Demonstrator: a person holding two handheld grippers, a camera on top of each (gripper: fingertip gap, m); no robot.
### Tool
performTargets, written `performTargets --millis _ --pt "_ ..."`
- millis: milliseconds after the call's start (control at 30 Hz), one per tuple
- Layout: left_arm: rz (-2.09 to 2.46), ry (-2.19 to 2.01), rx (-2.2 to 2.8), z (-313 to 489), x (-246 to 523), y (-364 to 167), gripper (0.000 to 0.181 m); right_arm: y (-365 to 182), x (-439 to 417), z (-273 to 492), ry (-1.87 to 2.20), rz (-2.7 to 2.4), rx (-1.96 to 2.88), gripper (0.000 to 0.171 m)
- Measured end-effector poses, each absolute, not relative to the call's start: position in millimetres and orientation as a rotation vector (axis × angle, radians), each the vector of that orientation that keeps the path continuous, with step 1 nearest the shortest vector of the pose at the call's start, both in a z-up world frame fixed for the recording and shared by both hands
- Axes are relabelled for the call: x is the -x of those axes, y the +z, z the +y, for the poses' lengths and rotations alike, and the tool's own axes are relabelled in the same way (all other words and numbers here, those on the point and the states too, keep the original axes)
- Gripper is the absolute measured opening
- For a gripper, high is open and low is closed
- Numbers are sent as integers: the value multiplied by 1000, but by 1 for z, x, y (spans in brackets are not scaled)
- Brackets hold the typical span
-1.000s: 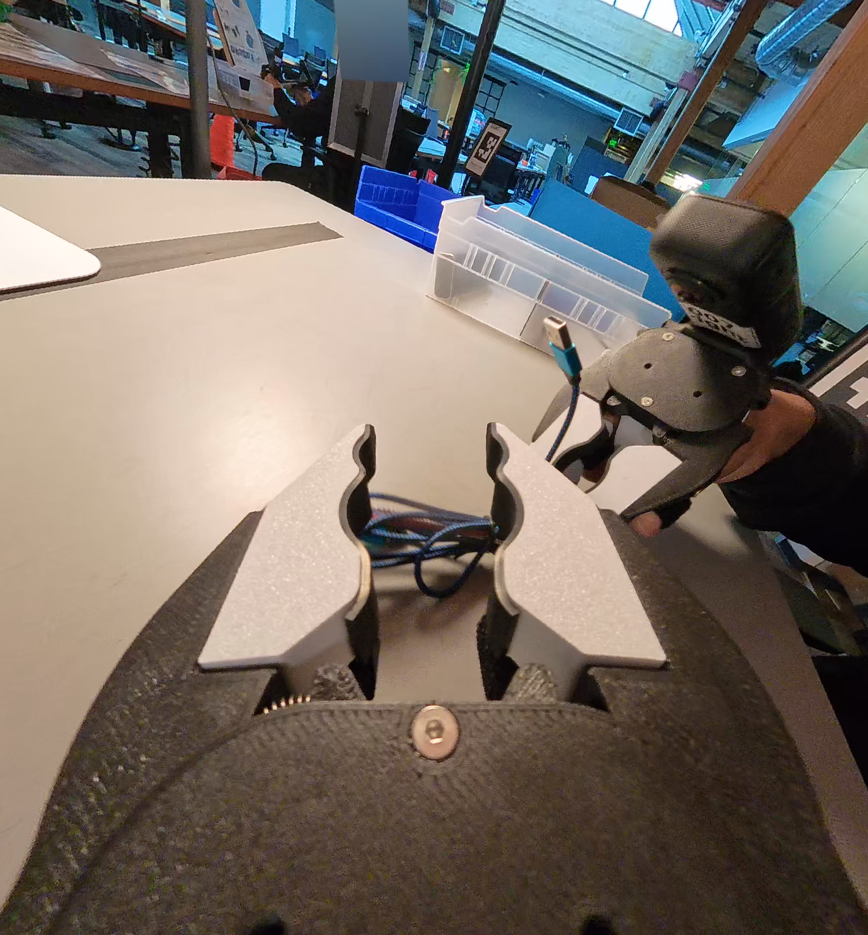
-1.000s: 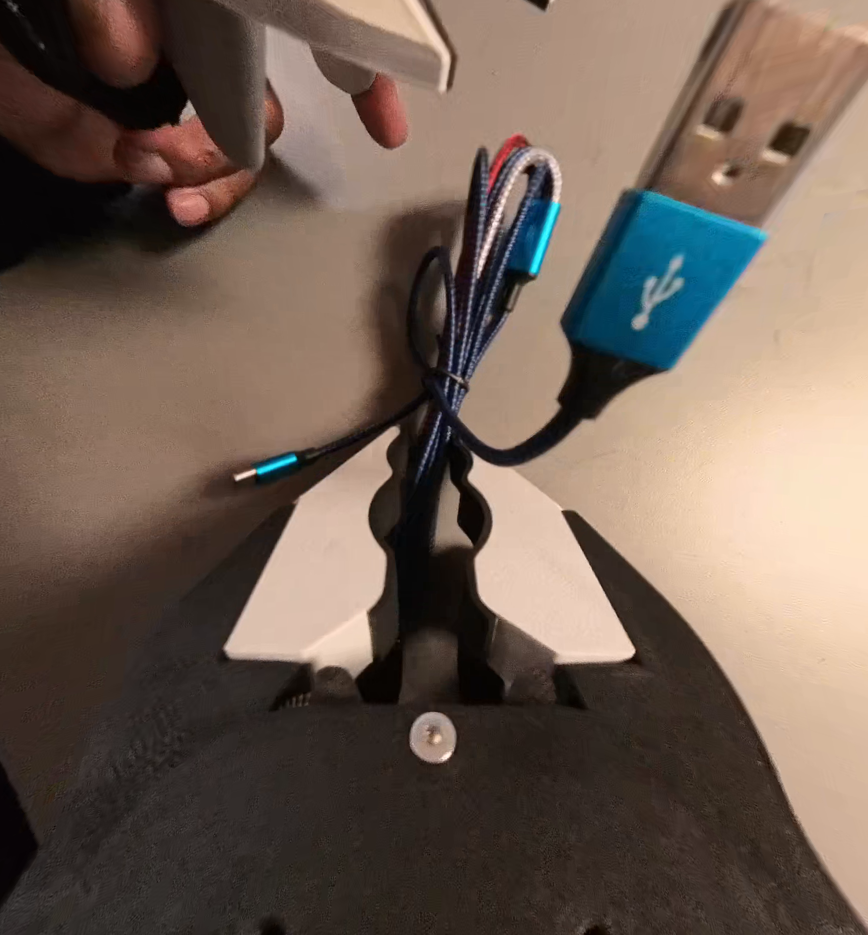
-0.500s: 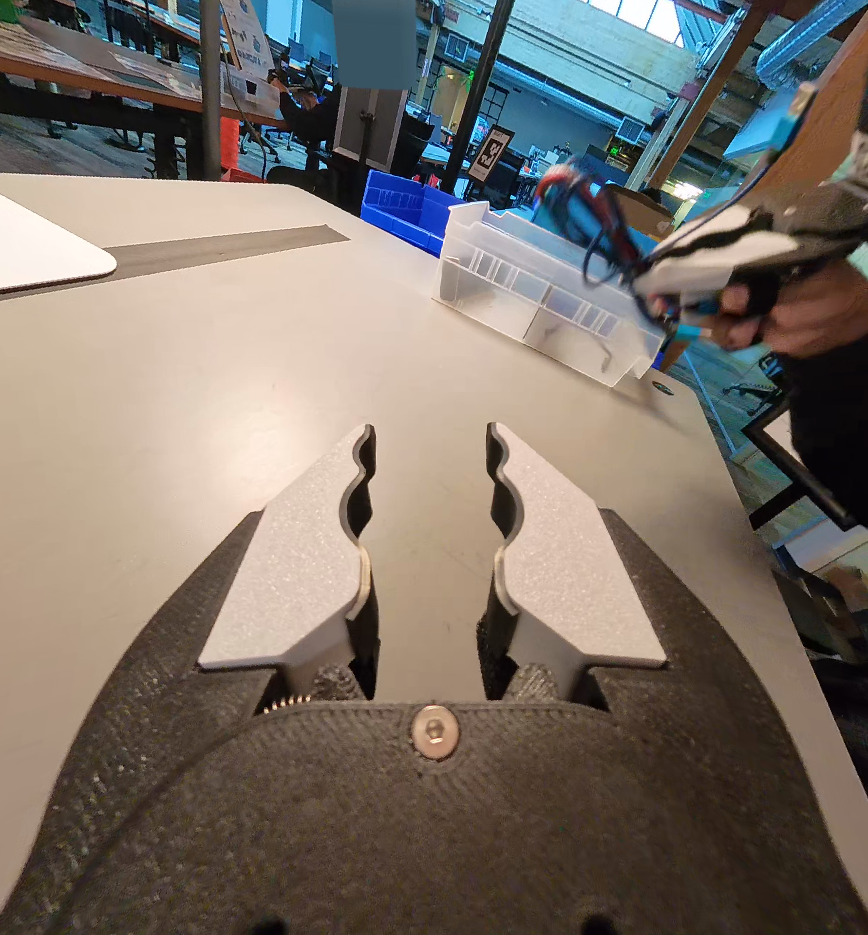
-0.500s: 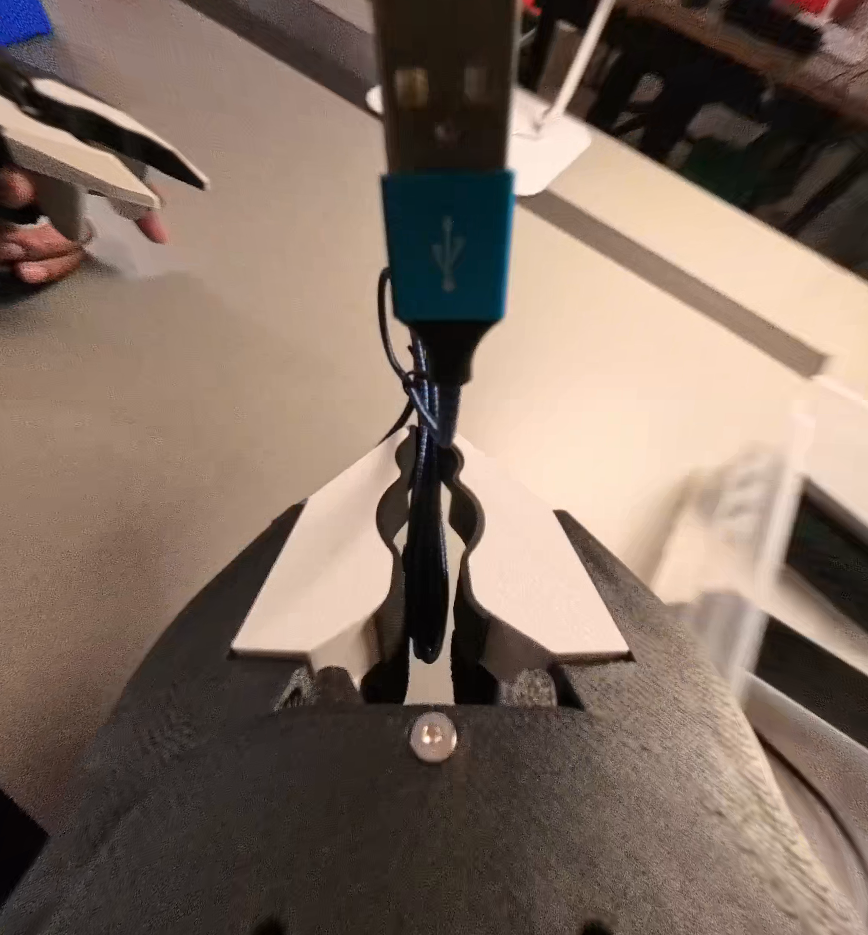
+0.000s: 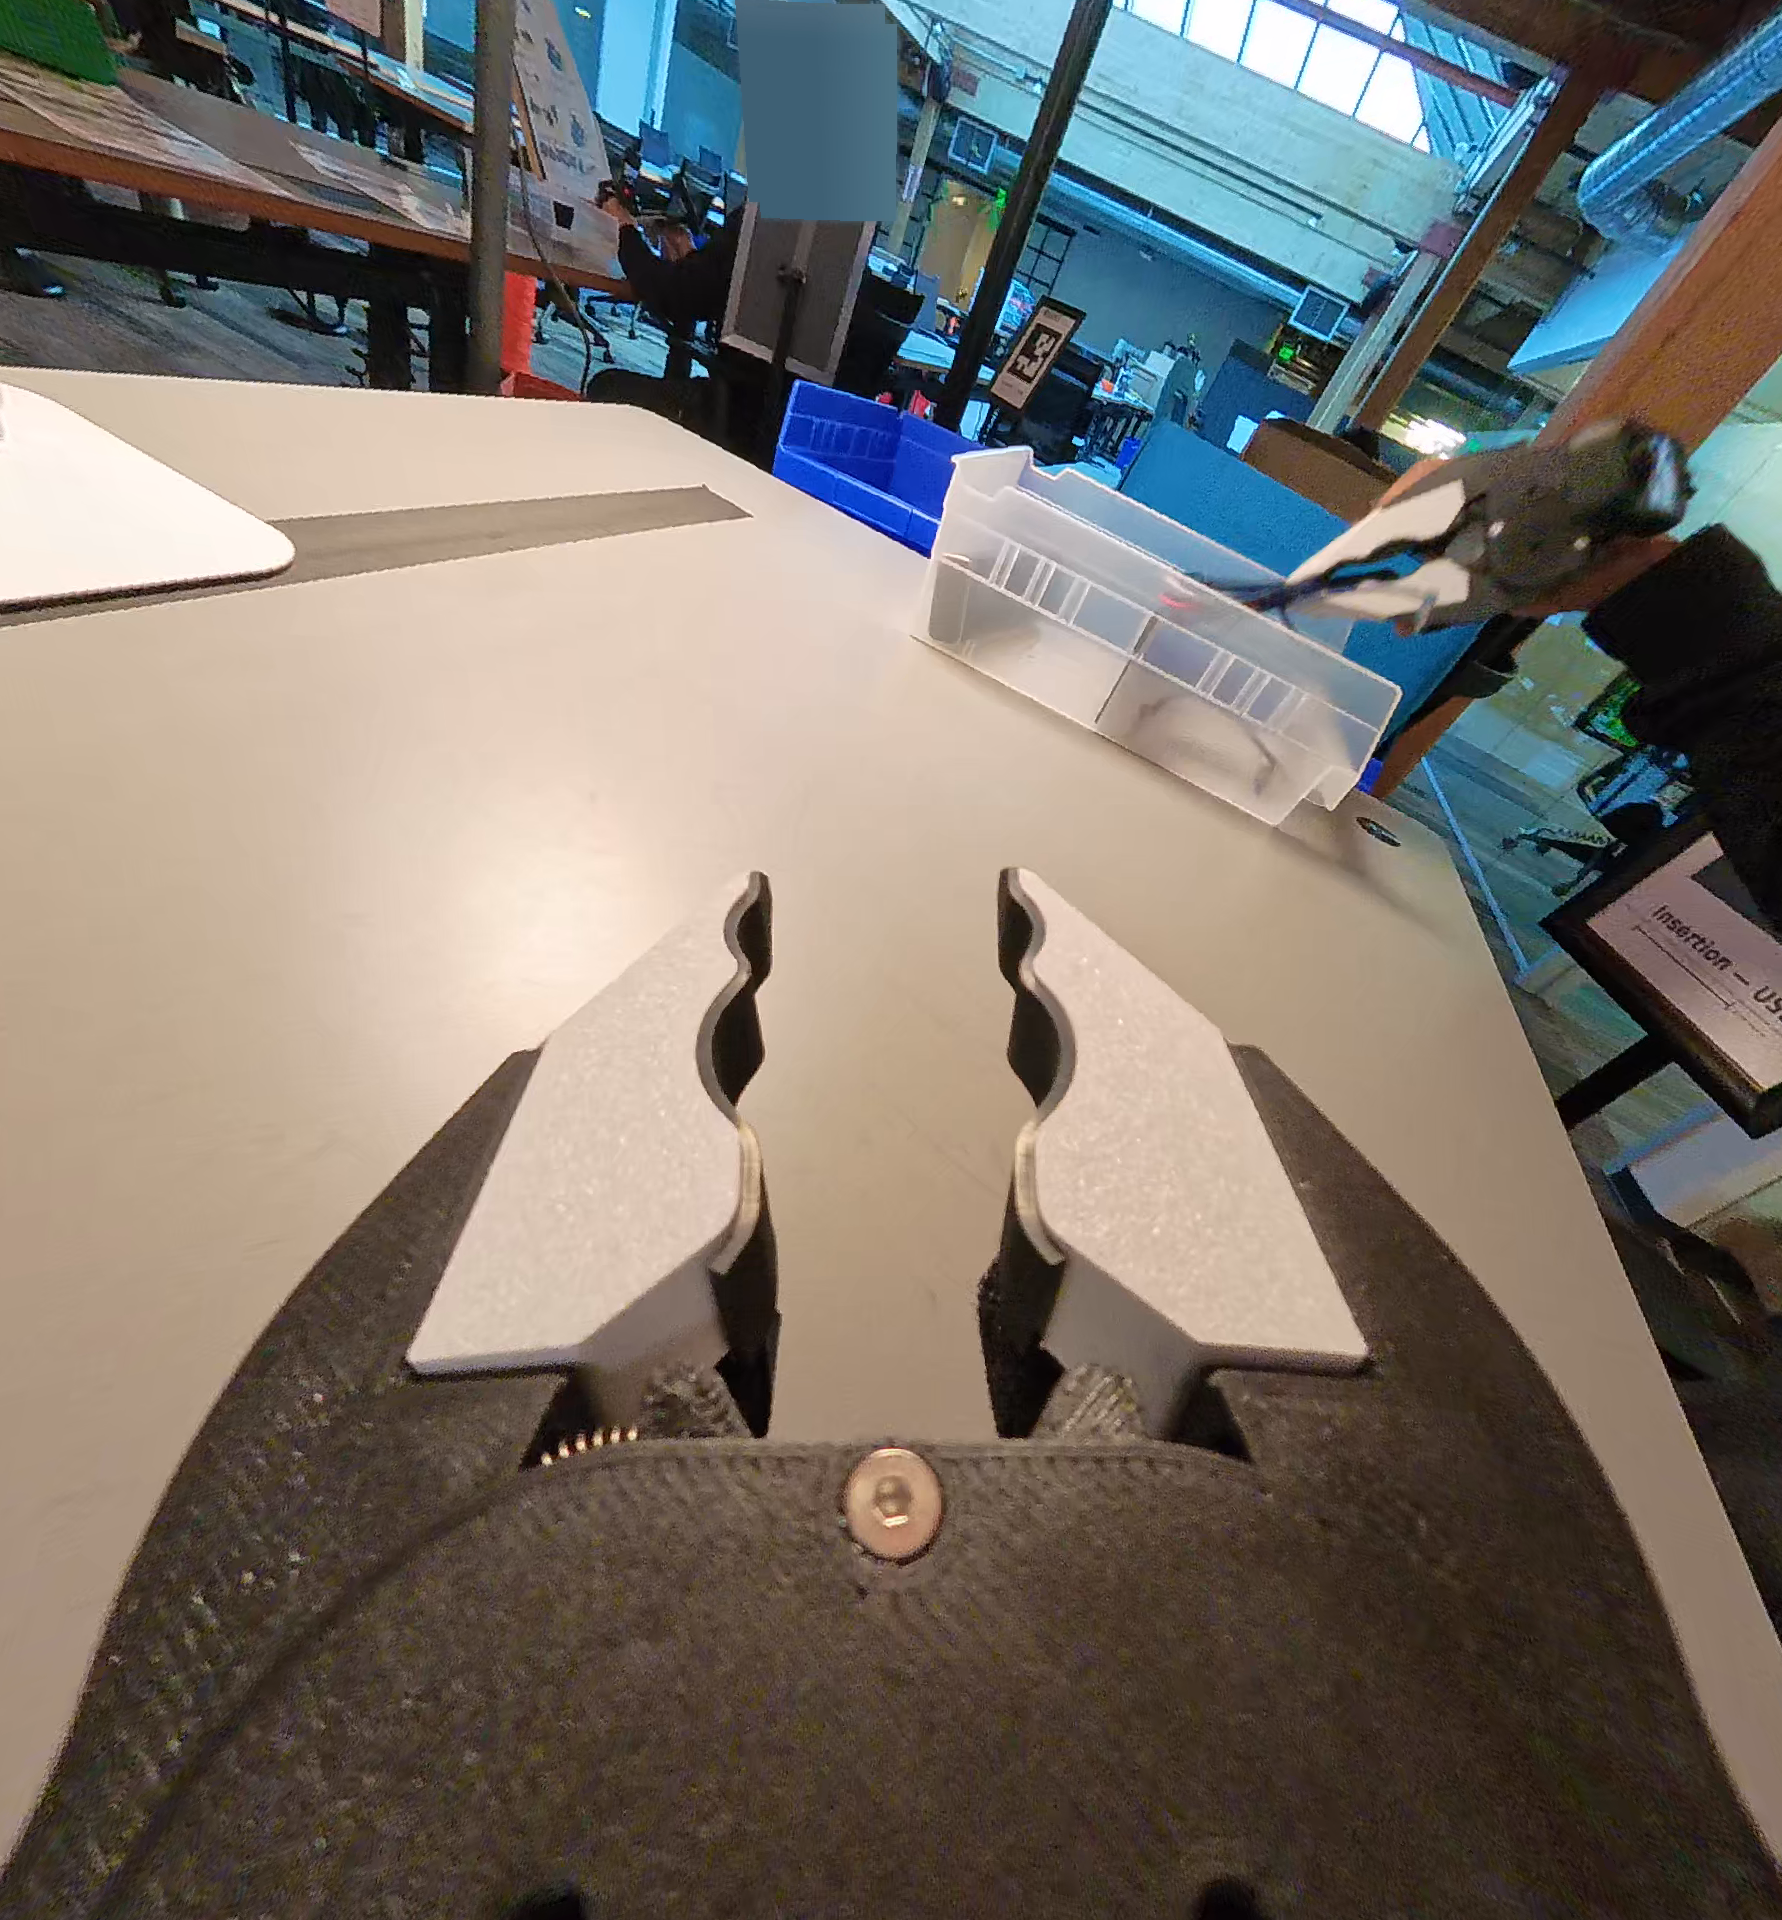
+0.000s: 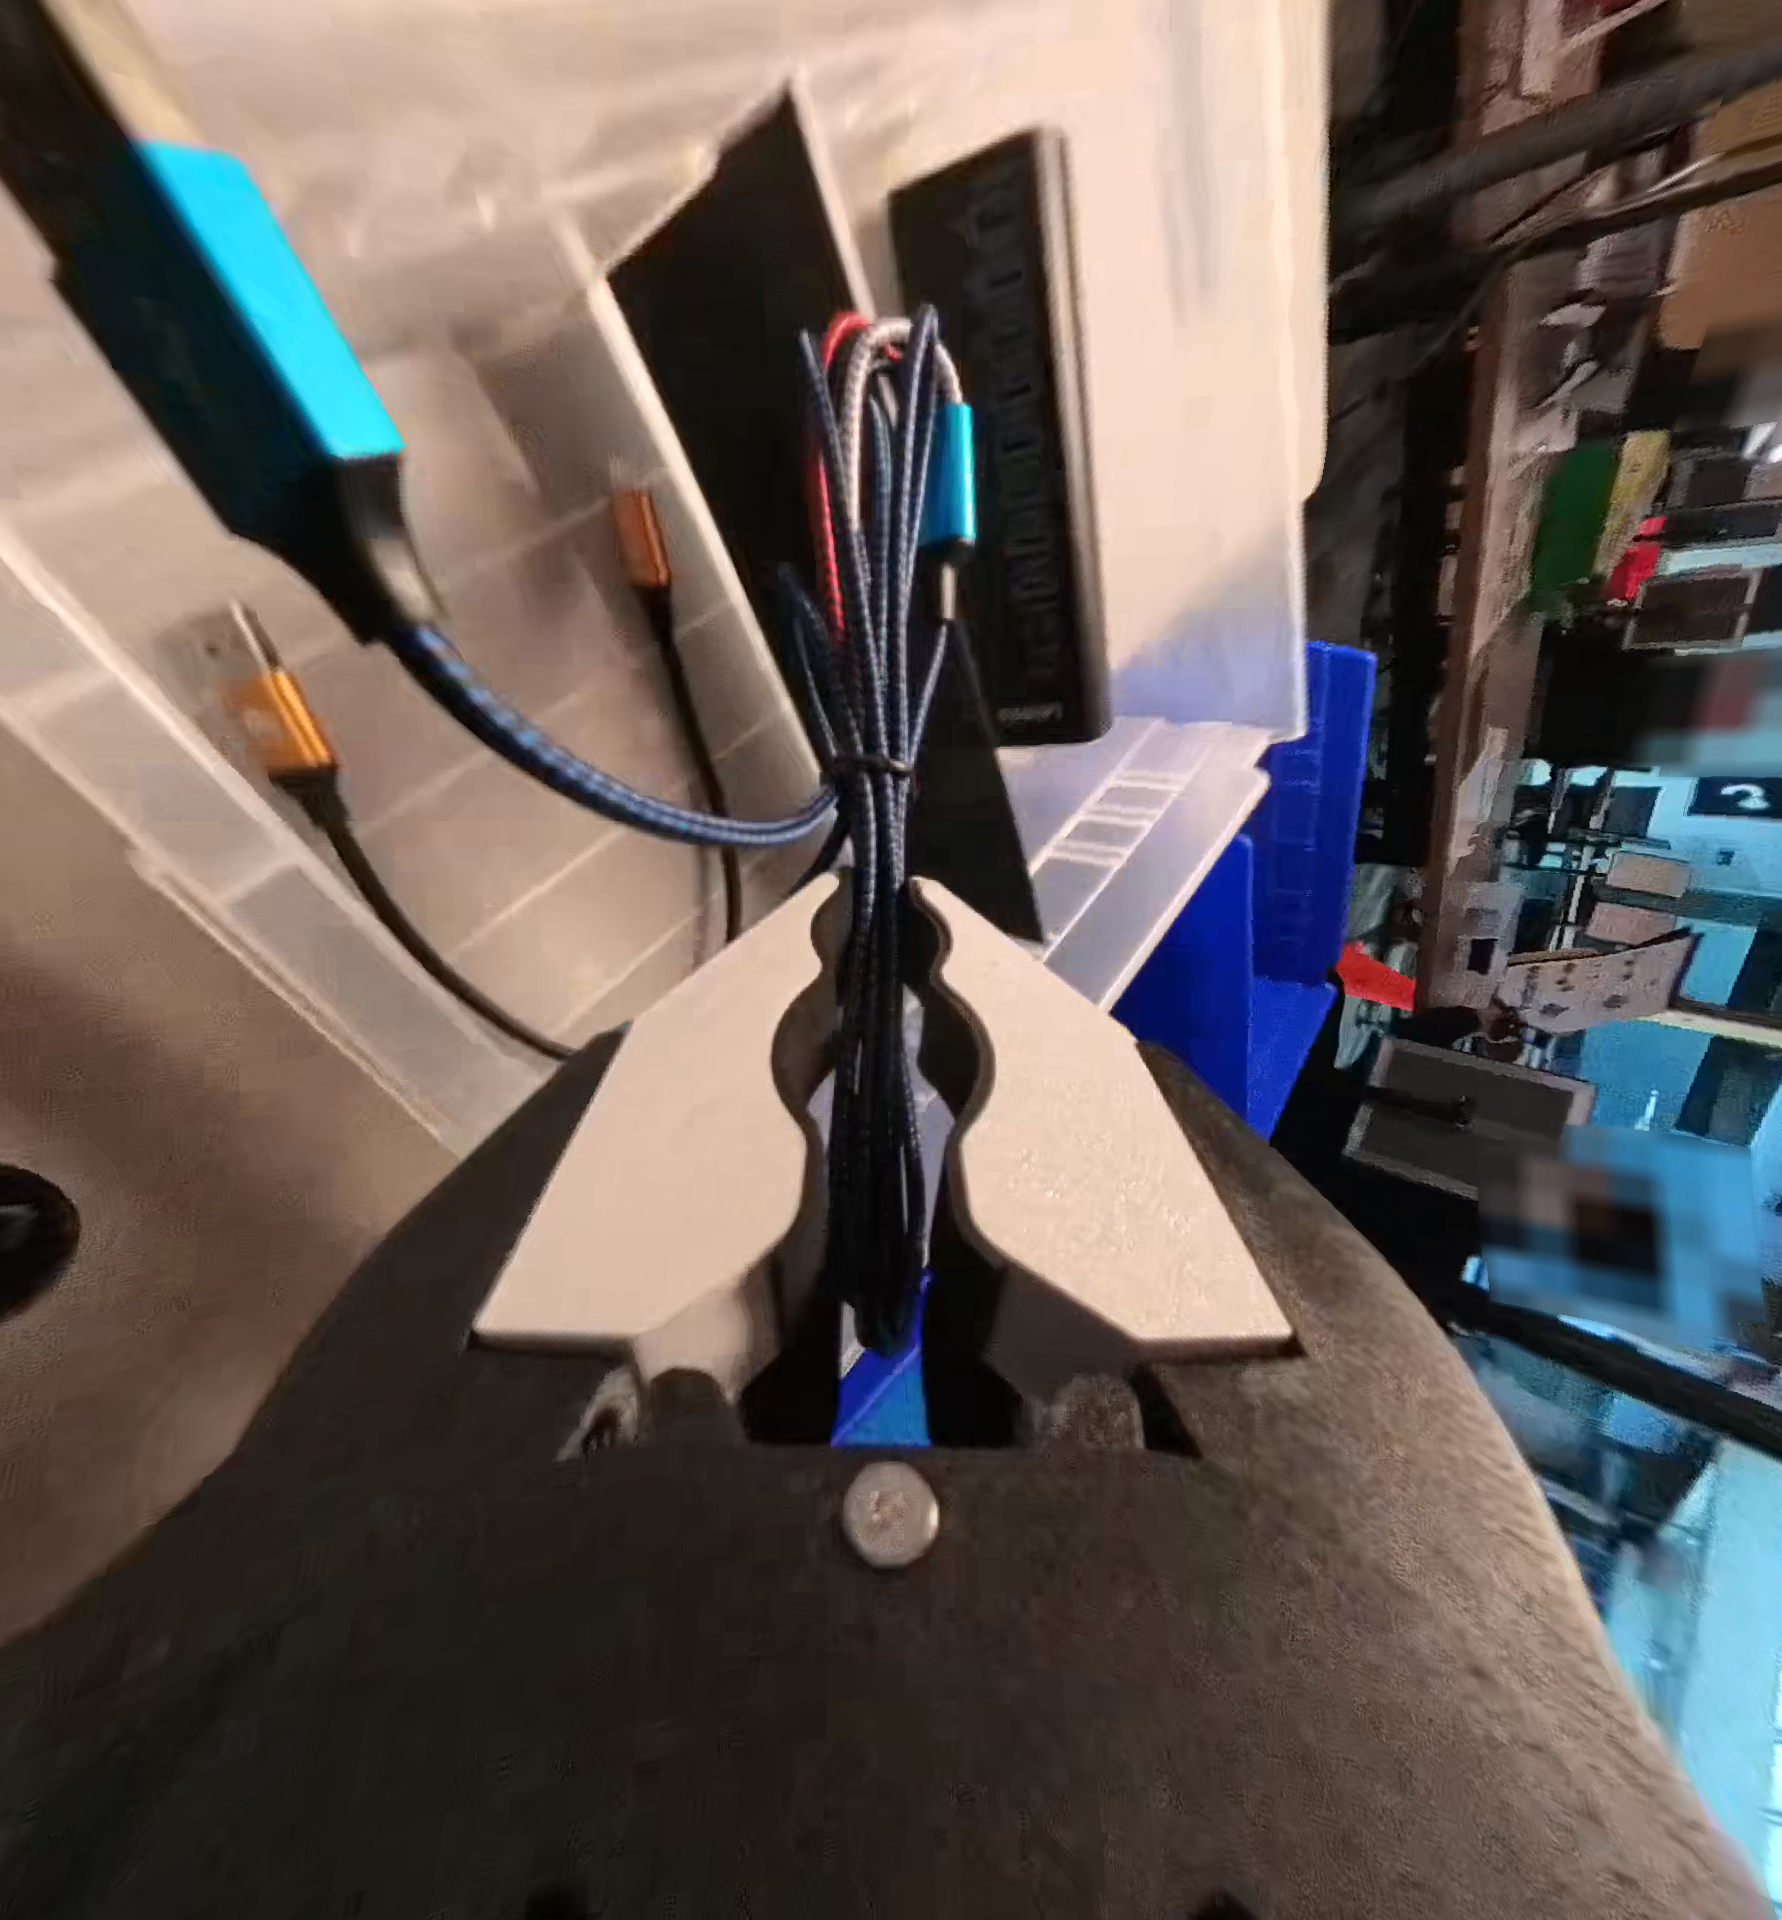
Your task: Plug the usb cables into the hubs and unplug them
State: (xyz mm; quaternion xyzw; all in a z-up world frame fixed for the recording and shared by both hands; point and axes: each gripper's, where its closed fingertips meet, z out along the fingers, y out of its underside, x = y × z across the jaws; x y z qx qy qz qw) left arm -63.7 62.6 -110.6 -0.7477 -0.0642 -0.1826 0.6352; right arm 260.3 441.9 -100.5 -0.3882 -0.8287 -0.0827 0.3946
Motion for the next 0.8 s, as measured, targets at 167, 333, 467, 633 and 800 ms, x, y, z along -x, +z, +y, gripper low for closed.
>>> performTargets --millis 167,333,467,633,800 --pt "-173 -429 1702 62 68 -111 46 -128 -239 439 -242 -2208 858 8" --pt "-190 -437 1690 61 71 -110 46 -142 -231 443 -383 -2339 740 9" --pt "-182 -442 1703 61 69 -111 46 -146 -245 452 -619 -2390 540 9" --pt "-167 -445 1710 62 67 -112 46 -137 -241 460 -713 -2301 447 31" --pt "-170 -446 1709 61 67 -112 46 -126 -248 476 -786 -2282 512 52"
